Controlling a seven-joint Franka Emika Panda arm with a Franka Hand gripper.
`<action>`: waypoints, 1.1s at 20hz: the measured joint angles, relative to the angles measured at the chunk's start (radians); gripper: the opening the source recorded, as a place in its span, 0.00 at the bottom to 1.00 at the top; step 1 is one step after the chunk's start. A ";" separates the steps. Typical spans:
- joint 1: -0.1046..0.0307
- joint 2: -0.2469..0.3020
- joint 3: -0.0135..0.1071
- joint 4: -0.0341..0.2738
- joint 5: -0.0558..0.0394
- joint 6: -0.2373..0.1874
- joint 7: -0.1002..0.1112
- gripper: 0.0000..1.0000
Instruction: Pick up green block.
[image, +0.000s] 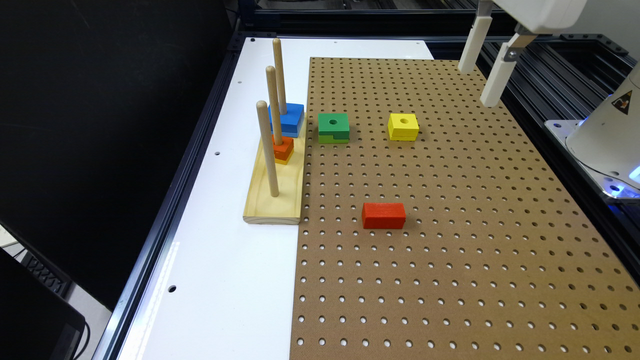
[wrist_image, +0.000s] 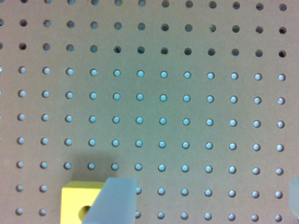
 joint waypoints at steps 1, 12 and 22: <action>0.000 0.000 0.000 0.000 0.0000 0.000 0.000 1.00; -0.027 -0.001 0.000 0.001 -0.0020 0.000 -0.009 1.00; -0.073 0.001 0.000 0.017 -0.0049 0.007 -0.038 1.00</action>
